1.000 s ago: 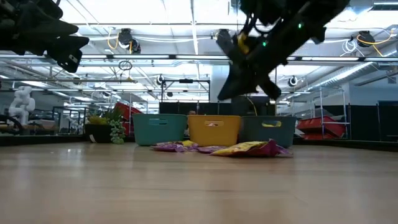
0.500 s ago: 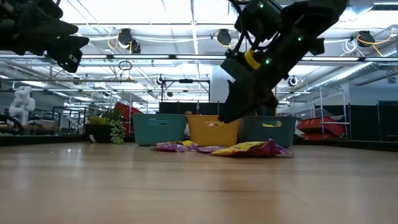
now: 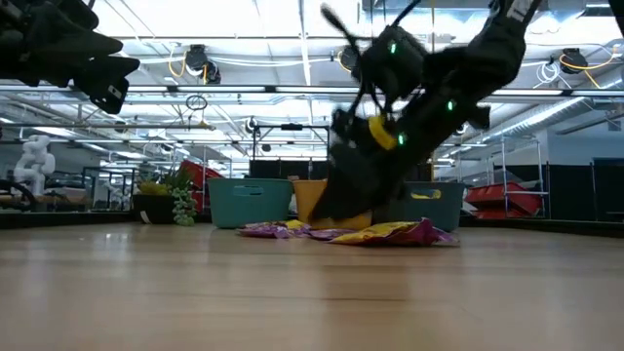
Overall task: Sort candy
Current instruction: Put the violet candy into the blue bin
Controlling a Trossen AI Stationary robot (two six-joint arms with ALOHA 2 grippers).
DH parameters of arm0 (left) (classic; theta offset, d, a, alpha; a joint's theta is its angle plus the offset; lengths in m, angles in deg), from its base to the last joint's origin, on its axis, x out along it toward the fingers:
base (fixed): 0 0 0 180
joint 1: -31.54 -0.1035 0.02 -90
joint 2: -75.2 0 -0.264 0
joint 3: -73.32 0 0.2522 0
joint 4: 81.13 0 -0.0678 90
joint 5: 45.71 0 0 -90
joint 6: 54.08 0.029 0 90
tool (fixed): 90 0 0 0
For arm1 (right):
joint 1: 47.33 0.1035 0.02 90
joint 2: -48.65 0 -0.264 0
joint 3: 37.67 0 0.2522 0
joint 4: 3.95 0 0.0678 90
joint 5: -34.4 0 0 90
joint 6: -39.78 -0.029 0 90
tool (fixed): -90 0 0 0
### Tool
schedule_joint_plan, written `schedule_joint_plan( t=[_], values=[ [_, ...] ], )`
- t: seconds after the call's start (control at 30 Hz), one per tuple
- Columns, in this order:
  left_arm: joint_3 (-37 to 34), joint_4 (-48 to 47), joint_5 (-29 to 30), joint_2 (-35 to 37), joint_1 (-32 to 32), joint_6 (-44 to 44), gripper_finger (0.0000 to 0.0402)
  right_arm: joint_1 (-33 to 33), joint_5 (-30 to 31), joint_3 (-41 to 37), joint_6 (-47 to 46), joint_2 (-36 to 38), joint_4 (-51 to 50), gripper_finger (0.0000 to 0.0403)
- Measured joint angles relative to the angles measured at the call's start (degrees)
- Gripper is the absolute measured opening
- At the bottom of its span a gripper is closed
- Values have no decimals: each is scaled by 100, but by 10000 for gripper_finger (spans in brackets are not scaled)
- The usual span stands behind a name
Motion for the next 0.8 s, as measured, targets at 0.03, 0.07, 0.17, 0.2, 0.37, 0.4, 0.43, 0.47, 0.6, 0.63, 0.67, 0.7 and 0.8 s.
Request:
schedule_joint_plan(
  t=[0.03, 0.07, 0.17, 0.2, 0.37, 0.4, 0.43, 0.47, 0.6, 0.63, 0.67, 0.7, 0.8],
  values=[
    [0, 0, 0, 0, -1, 2, 142, 3, 2, -3, -32, -145, 3, 372],
    [0, 0, 0, 0, 0, 0, 142, 19, 72, 11, -51, -268, 70, 377],
    [0, 0, 0, 0, 0, 2, 142, 54, 181, 31, -53, -625, 189, 384],
    [0, 0, 0, 0, 0, 0, 142, 71, 226, 45, -52, -731, 246, 384],
    [0, 13, 0, 0, -2, 0, 142, 180, 299, 68, 7, -1000, 480, 360],
    [0, 11, 0, 0, 0, 1, 142, 202, 271, 68, 74, -1003, 497, 347],
    [0, 1, 0, 0, 0, 1, 142, 214, 251, 68, 133, -1005, 510, 330],
    [0, 2, 0, 0, 0, 2, 142, 221, 223, 68, 171, -1005, 531, 311],
    [0, 2, 0, 0, -2, 2, 142, 229, 50, 65, 271, -1005, 641, 219],
    [0, 0, 0, 0, -2, 2, 142, 229, 16, 59, 302, -1005, 703, 198],
    [0, 0, 0, 0, 0, 1, 142, 231, 0, 47, 337, -1011, 787, 179],
    [0, 0, 0, 0, -2, 2, 142, 233, -16, 35, 366, -1021, 866, 161],
    [0, 0, 0, 0, -1, 2, 142, 236, -65, 23, 435, -995, 984, 127]
  ],
)
